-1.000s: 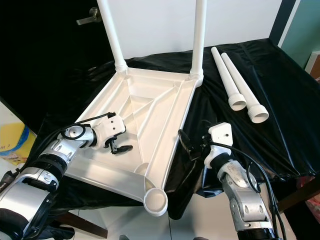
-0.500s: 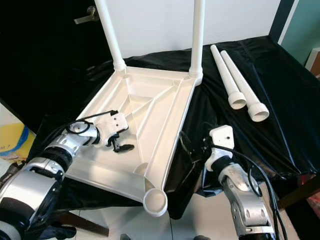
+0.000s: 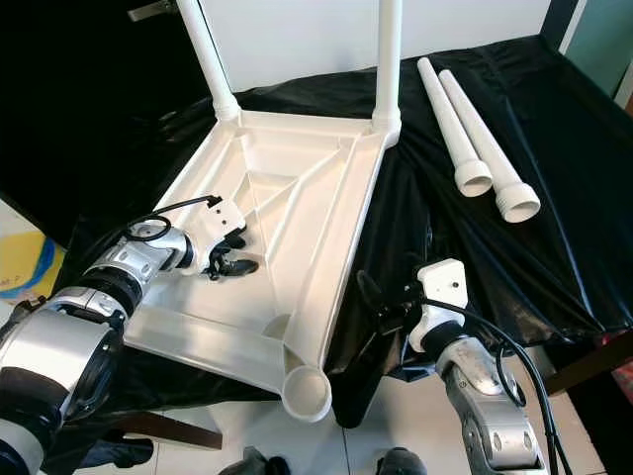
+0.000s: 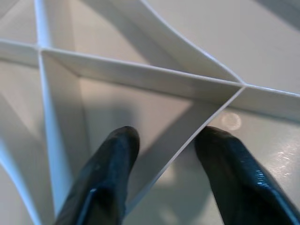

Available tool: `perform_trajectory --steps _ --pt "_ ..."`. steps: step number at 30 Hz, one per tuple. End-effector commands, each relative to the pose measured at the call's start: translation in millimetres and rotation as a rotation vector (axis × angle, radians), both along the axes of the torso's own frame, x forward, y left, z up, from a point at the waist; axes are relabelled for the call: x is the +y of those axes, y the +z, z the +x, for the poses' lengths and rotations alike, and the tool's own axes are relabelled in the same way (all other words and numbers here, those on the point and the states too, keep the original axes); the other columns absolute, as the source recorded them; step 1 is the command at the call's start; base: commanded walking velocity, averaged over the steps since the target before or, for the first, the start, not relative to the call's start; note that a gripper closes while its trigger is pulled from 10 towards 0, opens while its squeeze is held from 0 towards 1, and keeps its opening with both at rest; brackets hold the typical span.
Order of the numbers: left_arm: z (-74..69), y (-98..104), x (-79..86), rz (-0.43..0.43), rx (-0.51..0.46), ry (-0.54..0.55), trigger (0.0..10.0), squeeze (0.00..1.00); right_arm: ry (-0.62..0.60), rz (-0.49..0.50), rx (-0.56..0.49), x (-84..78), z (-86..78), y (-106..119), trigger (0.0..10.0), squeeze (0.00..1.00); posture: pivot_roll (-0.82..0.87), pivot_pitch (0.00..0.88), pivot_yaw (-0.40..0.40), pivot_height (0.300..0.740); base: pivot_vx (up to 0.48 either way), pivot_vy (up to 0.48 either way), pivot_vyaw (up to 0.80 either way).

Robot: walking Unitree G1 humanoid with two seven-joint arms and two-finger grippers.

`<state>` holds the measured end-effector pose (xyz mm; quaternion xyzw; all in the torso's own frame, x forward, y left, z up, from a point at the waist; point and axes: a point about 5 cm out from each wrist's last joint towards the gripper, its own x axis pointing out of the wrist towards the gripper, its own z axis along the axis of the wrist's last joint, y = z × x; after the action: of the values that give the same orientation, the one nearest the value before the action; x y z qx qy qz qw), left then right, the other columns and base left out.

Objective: Building children table

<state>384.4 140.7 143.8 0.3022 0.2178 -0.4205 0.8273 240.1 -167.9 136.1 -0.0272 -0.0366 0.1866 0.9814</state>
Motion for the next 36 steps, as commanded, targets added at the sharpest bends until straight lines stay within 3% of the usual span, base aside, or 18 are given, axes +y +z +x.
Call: perform_trajectory --steps 1,12,22,33,34,35,36 --pt "-0.7 -8 11.0 -0.007 0.010 0.095 0.0 0.00 0.010 -0.004 0.024 3.1 -2.8 -4 10.0 0.00 -0.18 0.160 0.136 0.740 0.000 0.000 0.00" --pt "3.2 -2 0.0 -0.070 -0.017 0.113 0.0 0.00 -0.002 -0.005 0.031 4.1 -3.3 -3 10.0 0.00 -0.18 0.158 0.142 0.740 0.000 0.000 0.00" --pt "0.6 -6 -26.5 -0.143 -0.067 0.077 0.0 0.00 -0.012 -0.003 0.024 5.0 -1.8 -1 10.0 0.00 -0.18 0.151 0.146 0.740 0.000 0.000 0.00" --pt "0.5 -3 -16.6 -0.168 -0.126 0.105 0.0 0.00 -0.022 -0.006 0.017 3.3 0.1 0 10.0 0.00 -0.18 0.140 0.144 0.740 0.000 0.000 0.00" --pt "-0.1 -2 -15.3 -0.188 -0.128 0.108 6.5 0.00 -0.023 -0.007 0.016 3.2 0.9 0 10.0 0.00 -0.18 0.136 0.141 0.740 0.000 0.000 0.00" --pt "-0.1 -2 -15.3 -0.188 -0.128 0.108 6.5 0.00 -0.023 -0.007 0.016 3.2 0.9 0 10.0 0.00 -0.18 0.136 0.141 0.740 0.000 0.000 0.00" --pt "-1.7 -2 -15.2 -0.220 -0.123 0.100 10.0 0.57 -0.026 -0.009 0.011 2.9 2.6 0 10.0 0.00 -0.18 0.131 0.136 0.740 0.000 0.000 0.00"
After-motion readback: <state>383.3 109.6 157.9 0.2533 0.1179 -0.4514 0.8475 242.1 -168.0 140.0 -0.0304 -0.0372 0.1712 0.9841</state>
